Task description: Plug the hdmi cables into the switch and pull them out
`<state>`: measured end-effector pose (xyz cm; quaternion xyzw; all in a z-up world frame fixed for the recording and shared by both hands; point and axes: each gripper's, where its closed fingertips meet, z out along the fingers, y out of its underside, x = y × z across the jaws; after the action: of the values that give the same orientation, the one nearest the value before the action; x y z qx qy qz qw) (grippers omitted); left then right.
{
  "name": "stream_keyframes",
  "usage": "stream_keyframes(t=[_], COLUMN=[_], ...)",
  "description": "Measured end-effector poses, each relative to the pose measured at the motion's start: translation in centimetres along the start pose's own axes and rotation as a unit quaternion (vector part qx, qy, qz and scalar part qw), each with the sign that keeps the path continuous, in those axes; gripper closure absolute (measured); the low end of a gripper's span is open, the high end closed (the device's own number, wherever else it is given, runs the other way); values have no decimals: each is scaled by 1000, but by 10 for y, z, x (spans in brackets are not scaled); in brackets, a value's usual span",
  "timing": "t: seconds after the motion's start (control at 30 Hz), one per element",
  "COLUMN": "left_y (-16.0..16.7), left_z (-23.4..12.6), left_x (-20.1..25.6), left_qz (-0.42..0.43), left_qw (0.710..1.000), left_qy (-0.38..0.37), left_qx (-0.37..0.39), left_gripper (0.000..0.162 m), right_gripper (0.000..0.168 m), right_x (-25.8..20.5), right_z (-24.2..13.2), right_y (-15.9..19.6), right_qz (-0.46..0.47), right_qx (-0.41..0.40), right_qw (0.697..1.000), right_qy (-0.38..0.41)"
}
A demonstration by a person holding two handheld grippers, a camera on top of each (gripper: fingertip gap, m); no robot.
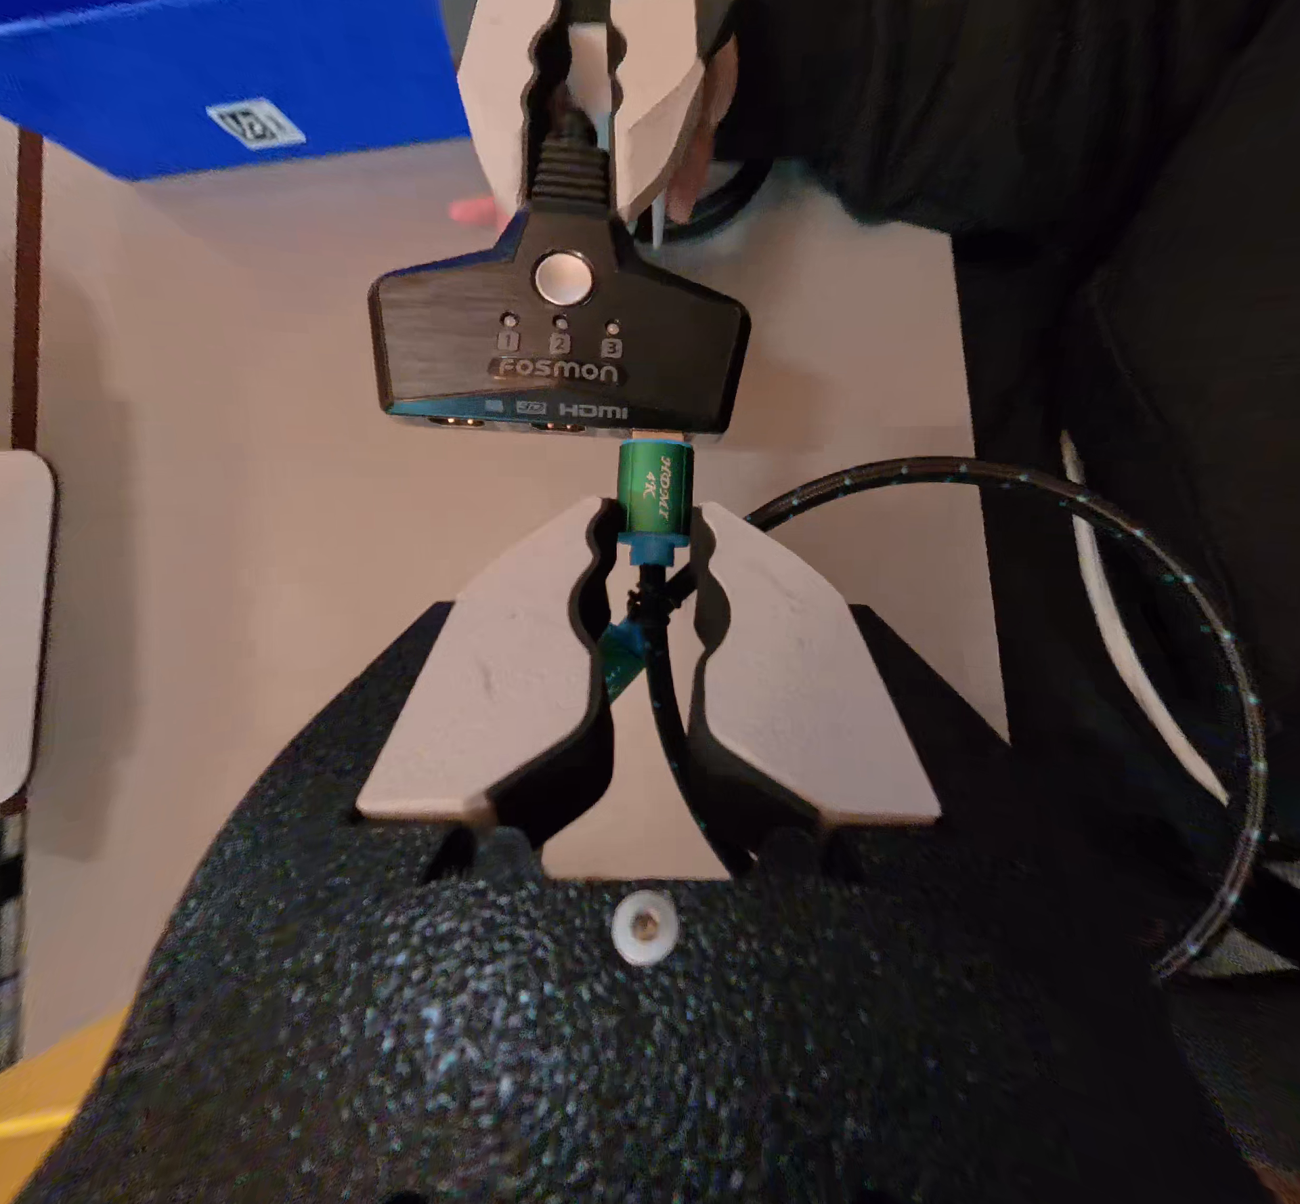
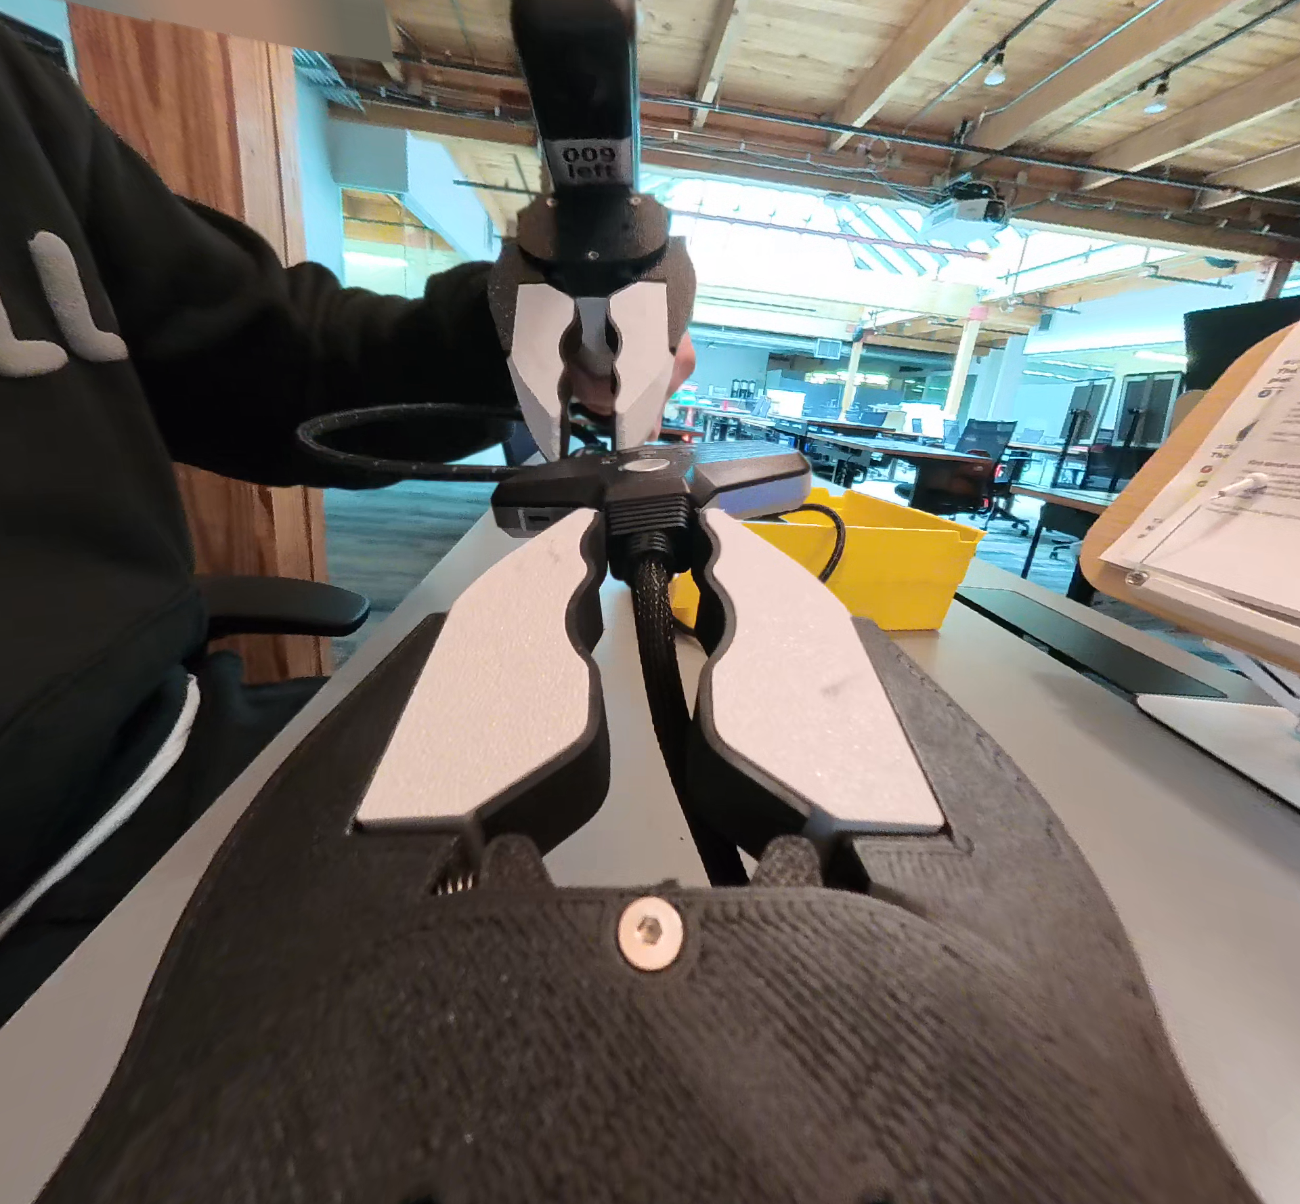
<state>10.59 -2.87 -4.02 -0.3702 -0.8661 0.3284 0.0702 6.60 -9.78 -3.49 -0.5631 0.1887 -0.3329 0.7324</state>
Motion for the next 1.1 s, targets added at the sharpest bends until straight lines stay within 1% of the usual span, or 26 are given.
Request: stream_keyframes(t=[0.1, 0.23, 0.63, 0.77, 0.87, 0.97, 1.1], left_y=[-1, 1, -10, -7, -13, -9, -17], left_z=[-2, -2, -2, -1, 0, 2, -6], left_x=[2, 4, 0, 1, 6, 3, 0], left_qz=[-19, -20, -14, -17, -40, -29, -46], left_qw=[999, 998, 996, 996, 993, 994, 989], left_qy=[1, -1, -13, -12, 11, -14, -26], left_qx=[46, 52, 90, 82, 115, 101, 141], left_gripper=[143, 142, 143, 143, 143, 143, 143], right_gripper=[145, 145, 145, 145, 145, 145, 145], right_x=[-2, -4, 1, 4, 1, 3, 5], right_z=[1, 2, -4, -2, -3, -1, -1], right_y=[0, -1, -11, -8, -14, -12, -16], right_qz=[6, 0, 14, 26, 42, 32, 35], right_qx=[8, 15, 27, 25, 47, 40, 60], right_qw=[1000, 1000, 1000, 999, 998, 999, 998], right_qy=[-4, -2, 6, 4, -6, 1, 6])
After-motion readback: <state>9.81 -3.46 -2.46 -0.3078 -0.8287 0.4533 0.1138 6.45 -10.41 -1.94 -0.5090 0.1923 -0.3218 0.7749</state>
